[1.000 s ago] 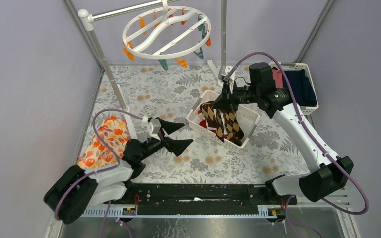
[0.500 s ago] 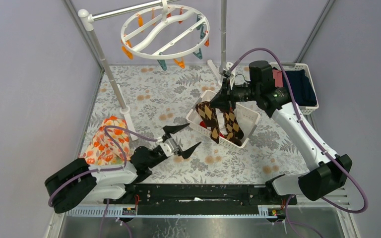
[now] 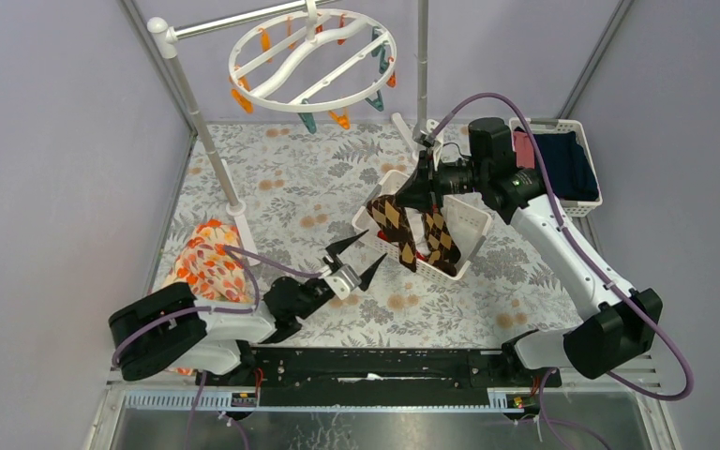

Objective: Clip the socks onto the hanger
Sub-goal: Pick up the sock from the bin.

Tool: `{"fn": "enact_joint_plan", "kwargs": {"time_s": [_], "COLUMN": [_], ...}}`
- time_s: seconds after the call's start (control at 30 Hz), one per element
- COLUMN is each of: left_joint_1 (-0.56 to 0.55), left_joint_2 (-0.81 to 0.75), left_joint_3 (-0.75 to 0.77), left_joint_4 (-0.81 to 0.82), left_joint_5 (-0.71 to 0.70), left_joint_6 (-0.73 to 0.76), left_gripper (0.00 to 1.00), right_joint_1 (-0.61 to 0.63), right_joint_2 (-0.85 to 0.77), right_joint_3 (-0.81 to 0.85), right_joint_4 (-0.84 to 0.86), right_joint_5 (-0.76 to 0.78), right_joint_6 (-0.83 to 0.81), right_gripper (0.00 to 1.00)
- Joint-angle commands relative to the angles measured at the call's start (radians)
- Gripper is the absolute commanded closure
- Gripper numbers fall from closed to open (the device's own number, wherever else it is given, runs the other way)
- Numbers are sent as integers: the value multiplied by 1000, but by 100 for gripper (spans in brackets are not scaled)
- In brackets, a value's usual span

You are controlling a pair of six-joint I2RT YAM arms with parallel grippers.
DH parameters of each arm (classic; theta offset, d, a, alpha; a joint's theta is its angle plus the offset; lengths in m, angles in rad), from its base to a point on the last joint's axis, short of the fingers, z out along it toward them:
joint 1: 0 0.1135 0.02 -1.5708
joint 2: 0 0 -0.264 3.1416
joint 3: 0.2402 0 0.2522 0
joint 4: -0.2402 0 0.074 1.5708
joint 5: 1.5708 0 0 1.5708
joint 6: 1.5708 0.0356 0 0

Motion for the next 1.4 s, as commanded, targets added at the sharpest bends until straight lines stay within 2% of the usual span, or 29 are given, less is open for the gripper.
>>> {"fn": "enact_joint_plan", "kwargs": {"time_s": [0.0, 0.13, 0.27, 0.37, 0.67, 0.97, 1.13, 1.17, 1.33, 1.37], "left_joint_1": [-48, -119, -181, -211, -282, -289, -289, -289, -289, -289], "left_joint_2": [83, 178, 228, 240, 197, 267, 329, 343, 364, 352], "left_joint_3": [43, 72, 112, 135, 139, 217, 275, 287, 309, 306], "left_joint_4": [138, 222, 227, 230, 230, 232, 235, 235, 234, 234], "left_joint_5": [-89, -225, -378, -441, -507, -526, -557, -568, -603, -607], "left_joint_6": [89, 206, 273, 305, 347, 401, 462, 475, 498, 494], "left_gripper": [35, 35, 43, 45, 46, 46, 49, 53, 94, 100], "right_joint_1": [6, 6, 6, 6, 5, 6, 6, 6, 6, 6], "right_joint_2": [1, -6, -8, -12, -22, -25, -32, -33, -43, -44], "right_joint_3": [-4, -6, -14, -21, -30, -40, -49, -50, -60, -62], "right_joint_4": [51, 53, 58, 68, 83, 103, 108, 109, 107, 106], "right_joint_5": [-40, -37, -32, -34, -27, -32, -32, -32, -25, -24], "right_joint_6": [38, 43, 43, 49, 62, 86, 85, 86, 80, 77], "right_gripper": [100, 100, 100, 100, 100, 100, 100, 100, 100, 100]}}
